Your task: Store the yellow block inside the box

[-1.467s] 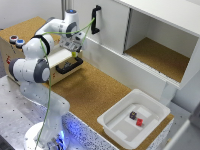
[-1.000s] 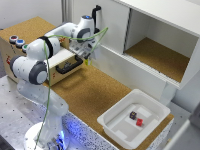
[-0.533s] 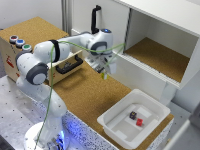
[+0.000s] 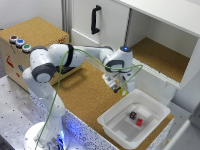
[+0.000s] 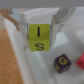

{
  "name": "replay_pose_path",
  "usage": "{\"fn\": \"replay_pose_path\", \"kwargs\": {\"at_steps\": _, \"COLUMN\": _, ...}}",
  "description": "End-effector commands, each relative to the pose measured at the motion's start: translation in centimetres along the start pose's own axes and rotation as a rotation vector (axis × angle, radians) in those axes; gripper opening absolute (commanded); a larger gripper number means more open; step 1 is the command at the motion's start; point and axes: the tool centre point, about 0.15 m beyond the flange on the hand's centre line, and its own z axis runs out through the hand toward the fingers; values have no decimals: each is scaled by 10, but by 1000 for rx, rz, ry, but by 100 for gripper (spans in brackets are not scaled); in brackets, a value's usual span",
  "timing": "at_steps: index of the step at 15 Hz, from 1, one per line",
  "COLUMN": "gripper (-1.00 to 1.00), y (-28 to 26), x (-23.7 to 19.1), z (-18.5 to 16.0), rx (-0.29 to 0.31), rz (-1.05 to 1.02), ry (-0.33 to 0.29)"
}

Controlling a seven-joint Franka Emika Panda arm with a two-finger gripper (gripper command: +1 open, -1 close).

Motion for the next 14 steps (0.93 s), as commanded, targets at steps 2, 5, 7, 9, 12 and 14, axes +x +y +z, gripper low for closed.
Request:
{"fn": "replay_pose_path", "kwargs": {"at_steps": 2, "gripper": -100, "y": 43, "x": 70, "z": 46, "rx": 56, "rz": -44, "ry": -177}}
{"fn": "replay_pose_path", "kwargs": {"at_steps": 5, "gripper": -100, "y": 37, "x": 73, "z": 59, "rx": 84, "rz": -98, "ry": -191}}
{"fn": "replay_pose_path", "kwargs": {"at_steps": 7, "gripper": 100, "y": 32, "x": 71, "z": 61, "rx": 102, "rz": -115, "ry": -177}}
{"fn": "replay_pose_path", "kwargs": {"at_steps": 9, "gripper": 100, "y": 28, "x": 66, "z": 55, "rx": 105, "rz": -134, "ry": -149}}
{"fn": "replay_pose_path", "kwargs": {"at_steps": 12, "gripper": 100, "y": 20, "x": 52, "z": 41, "rx": 120, "rz": -159, "ry": -120}}
{"fn": "replay_pose_path", "kwargs": {"at_steps": 14, "gripper": 100, "y": 13, "x": 41, "z": 22, "rx": 133, "rz": -174, "ry": -92}}
